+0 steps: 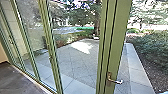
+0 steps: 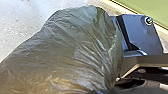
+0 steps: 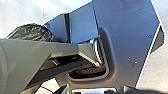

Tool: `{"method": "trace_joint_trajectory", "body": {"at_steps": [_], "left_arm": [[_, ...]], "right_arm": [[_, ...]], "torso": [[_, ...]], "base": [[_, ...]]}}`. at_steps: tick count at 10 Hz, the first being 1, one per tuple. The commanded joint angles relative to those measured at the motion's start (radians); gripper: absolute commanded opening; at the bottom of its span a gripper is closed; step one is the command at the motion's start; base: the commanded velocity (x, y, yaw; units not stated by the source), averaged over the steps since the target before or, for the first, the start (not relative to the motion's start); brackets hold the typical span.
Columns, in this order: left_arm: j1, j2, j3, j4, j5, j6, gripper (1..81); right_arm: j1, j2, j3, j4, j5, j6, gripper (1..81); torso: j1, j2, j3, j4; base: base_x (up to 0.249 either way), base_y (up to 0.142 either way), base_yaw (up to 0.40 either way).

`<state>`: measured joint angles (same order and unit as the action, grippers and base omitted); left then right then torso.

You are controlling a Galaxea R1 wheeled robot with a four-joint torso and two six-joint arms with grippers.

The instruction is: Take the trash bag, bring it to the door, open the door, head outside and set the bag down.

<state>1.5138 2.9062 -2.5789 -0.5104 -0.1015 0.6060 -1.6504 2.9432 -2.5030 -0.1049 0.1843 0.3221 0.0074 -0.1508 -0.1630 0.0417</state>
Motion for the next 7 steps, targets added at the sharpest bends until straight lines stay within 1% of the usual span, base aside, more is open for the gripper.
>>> {"method": "trace_joint_trajectory", "body": {"at_steps": [1,4,7], "left_arm": [[-0.05,-0.008,-0.009,0.012,0.059,0.009,1.0],[-0.049,-0.007,-0.009,0.001,0.059,0.002,1.0],[-0.053,-0.021,-0.001,0.001,0.072,0.0,1.0]], "right_arm": [[0.031,0.001,0.007,-0.013,-0.048,-0.002,81.1],[0.033,0.003,0.007,-0.006,-0.048,-0.002,81.1],[0.031,-0.002,0.014,0.001,-0.048,0.0,81.1]], "torso": [[0.0,0.0,0.0,0.0],[0.0,0.0,0.0,0.0],[0.0,0.0,0.0,0.0]], "base": [[0.0,0.0,0.0],[0.0,0.0,0.0],[0.0,0.0,0.0]]}}
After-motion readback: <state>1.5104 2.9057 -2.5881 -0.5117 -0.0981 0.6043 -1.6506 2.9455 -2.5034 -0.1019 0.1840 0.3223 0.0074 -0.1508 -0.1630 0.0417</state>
